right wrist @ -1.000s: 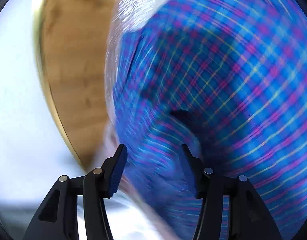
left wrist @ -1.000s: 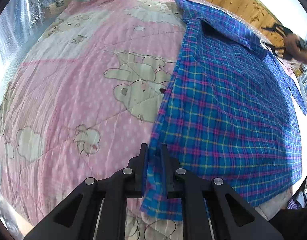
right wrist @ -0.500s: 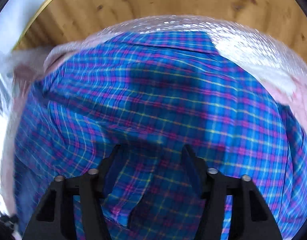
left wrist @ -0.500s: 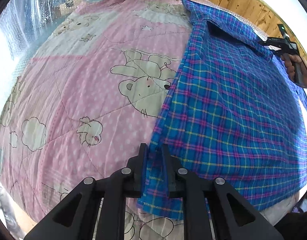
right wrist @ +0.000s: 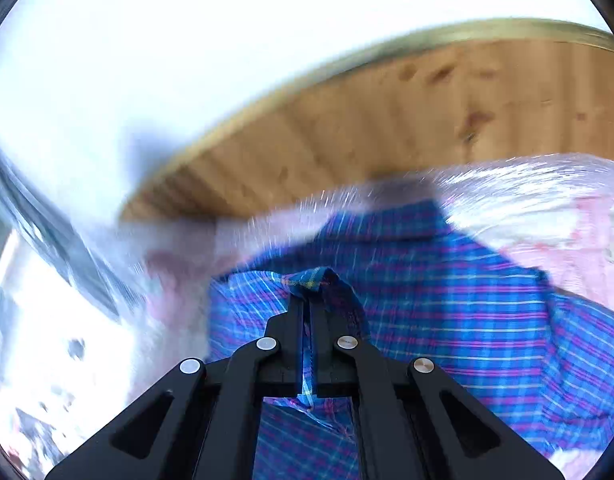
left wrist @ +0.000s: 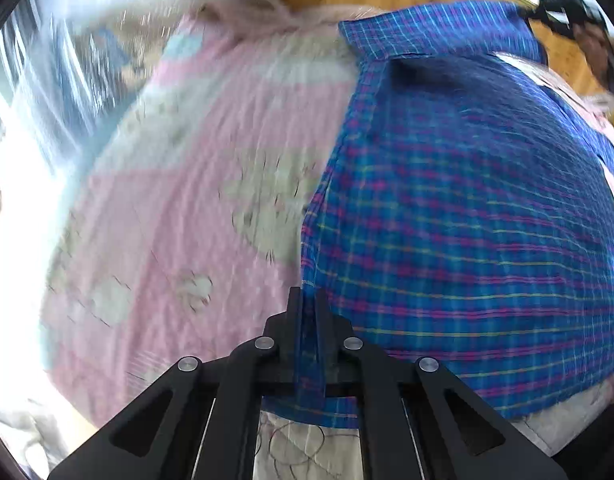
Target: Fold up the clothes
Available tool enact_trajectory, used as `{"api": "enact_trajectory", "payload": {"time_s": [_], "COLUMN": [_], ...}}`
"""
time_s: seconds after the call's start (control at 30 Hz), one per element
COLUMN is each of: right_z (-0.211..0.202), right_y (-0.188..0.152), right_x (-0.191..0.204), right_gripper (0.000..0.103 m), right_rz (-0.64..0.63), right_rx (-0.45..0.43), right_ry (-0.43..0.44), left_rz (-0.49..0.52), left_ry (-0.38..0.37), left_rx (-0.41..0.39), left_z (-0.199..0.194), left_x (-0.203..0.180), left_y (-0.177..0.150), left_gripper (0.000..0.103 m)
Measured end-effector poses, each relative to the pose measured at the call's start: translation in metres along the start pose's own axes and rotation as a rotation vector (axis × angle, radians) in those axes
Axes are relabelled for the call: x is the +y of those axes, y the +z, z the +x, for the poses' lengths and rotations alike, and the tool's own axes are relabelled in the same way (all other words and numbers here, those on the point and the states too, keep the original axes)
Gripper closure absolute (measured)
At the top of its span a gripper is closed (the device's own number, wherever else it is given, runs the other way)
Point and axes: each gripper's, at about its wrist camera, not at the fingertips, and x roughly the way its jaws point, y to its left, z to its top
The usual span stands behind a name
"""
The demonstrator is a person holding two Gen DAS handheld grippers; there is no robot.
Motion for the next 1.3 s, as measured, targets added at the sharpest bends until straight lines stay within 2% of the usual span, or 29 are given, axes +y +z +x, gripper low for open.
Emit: {"api": "enact_trajectory", "payload": {"time_s": [0.1,0.17,0.27,0.37,0.43,0.53,0.6,0.7,0.77,0.83,0.93,0.97,1.03,1.1,1.2,1.3], "right_z": [-0.033,-0.055,-0.088,-0.099,-0.097,-0.091,-0.092,-0.094,-0.105,-0.116,-0.127,-0.131,-0.137,-0.136,-0.119,-0.107], "right_y": [0.007,0.012,0.018,0.016,0.011,0.008,0.01,0.013,0.014,0.015,0.005,-0.001,-0.015,-0.031,-0.052,-0.068], "right_x": [-0.038,-0.064,-0.102,-0.138,-0.149,-0.15,-0.146,-0.14,-0.142,-0.144,-0.153,-0.155,-0.157,-0.157,-0.154,-0.142], "right_gripper": [0.102,0.102,0.102,0.102,0.102,0.102,0.102,0.102,0.102,0.102,0.102,0.102,0.102,0.102,0.102,0.102], "right_rz": [0.103,0.172,0.276,0.373,0.421,0.458,0.462,0.468,0.475,0.483,0.512,0.523,0.546,0.566,0.591,0.597], "right_rx": [-0.037,-0.062,-0.1,-0.113,-0.108,-0.101,-0.107,-0.119,-0.144,-0.167,-0.189,-0.195,-0.203,-0.194,-0.137,-0.109], "right_ry": [-0.036,-0.06,-0.095,-0.118,-0.098,-0.078,-0.062,-0.042,-0.056,-0.071,-0.137,-0.162,-0.208,-0.222,-0.227,-0.239], "left_rz": [0.091,0.145,0.2,0.246,0.258,0.247,0.249,0.255,0.236,0.22,0.224,0.216,0.193,0.181,0.134,0.117], "left_ry": [0.01,-0.051,-0.186,-0.309,-0.398,-0.54,-0.57,-0.608,-0.698,-0.764,-0.729,-0.699,-0.627,-0.544,-0.54,-0.535], "left_rx": [-0.048,-0.08,-0.119,-0.083,-0.02,0.087,0.143,0.157,0.134,0.101,0.019,0.0,-0.032,-0.044,-0.008,0.014], "left_z": [-0.023,-0.039,-0.061,-0.056,-0.038,-0.005,0.007,-0.006,-0.028,-0.048,-0.06,-0.052,-0.027,0.02,0.098,0.164], "left_x": [-0.021,-0.04,-0.071,-0.1,-0.116,-0.136,-0.15,-0.154,-0.144,-0.132,-0.104,-0.095,-0.076,-0.061,-0.053,-0.063], "left_y": [0.007,0.01,0.011,0.007,0.003,-0.003,-0.008,-0.006,0.006,0.023,0.065,0.084,0.128,0.184,0.259,0.323], "left_gripper": [0.099,0.099,0.099,0.099,0.099,0.098,0.098,0.098,0.097,0.097,0.097,0.097,0.097,0.097,0.096,0.095]}}
